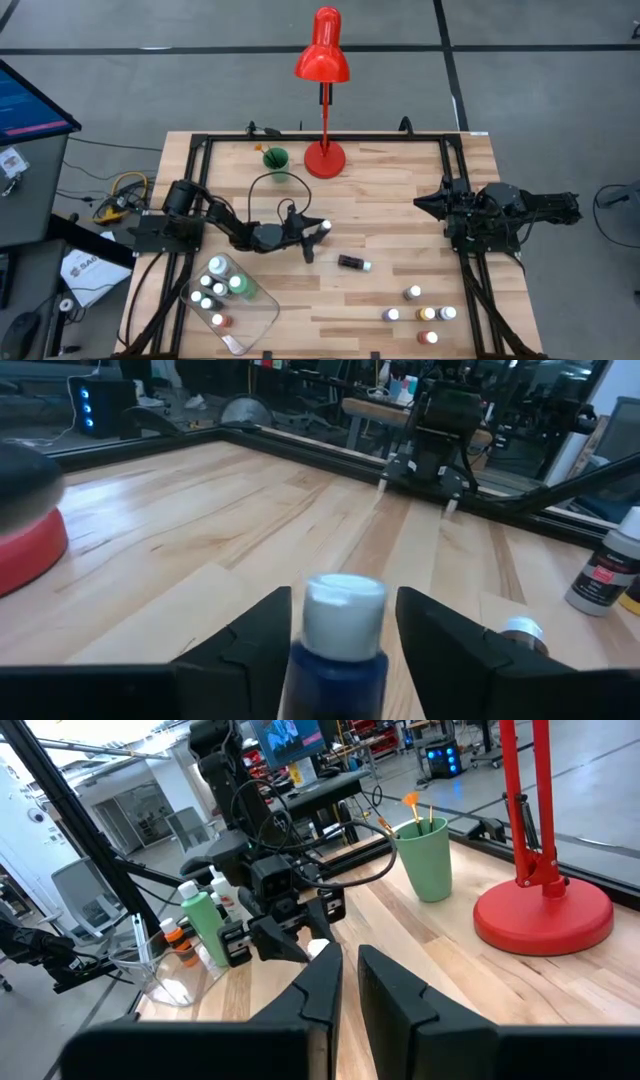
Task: Pick & Place Paint Supplies
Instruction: Adjust the blue coloring bottle to the center of the table
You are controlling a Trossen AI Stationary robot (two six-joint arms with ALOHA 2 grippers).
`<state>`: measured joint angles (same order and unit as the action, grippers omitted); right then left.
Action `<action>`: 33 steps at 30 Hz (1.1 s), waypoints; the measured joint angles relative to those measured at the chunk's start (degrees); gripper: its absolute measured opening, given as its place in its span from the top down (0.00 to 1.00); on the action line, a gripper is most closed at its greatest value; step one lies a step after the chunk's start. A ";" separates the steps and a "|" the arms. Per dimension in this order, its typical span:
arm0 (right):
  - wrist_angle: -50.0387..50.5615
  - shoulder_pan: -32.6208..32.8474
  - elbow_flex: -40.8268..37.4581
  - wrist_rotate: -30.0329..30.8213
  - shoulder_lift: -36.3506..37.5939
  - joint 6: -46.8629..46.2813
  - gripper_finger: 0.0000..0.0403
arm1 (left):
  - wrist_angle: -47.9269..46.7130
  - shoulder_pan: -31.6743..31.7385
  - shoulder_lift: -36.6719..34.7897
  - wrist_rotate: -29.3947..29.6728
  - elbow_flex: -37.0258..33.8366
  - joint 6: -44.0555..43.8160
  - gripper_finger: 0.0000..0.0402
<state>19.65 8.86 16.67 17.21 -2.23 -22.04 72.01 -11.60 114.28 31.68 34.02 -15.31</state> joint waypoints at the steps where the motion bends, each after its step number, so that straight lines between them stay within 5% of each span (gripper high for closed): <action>1: 0.01 0.02 0.00 0.00 0.00 0.00 0.92 | 0.00 0.00 0.00 -0.04 0.00 0.00 0.57; 13: 0.00 0.02 0.00 0.00 0.00 -0.01 0.92 | -6.31 0.01 -6.33 -1.36 0.00 0.98 0.52; 23: -0.01 0.01 0.00 -0.01 -0.01 0.00 0.92 | -59.14 5.08 -28.87 -9.68 12.05 -6.18 0.52; 33: 0.01 0.02 0.00 0.01 -0.01 -0.02 0.92 | -67.06 7.01 -46.95 -20.06 11.61 -16.70 0.58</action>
<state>19.66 8.88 16.67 17.21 -2.24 -22.06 4.95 -4.59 67.33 11.62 45.63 -32.01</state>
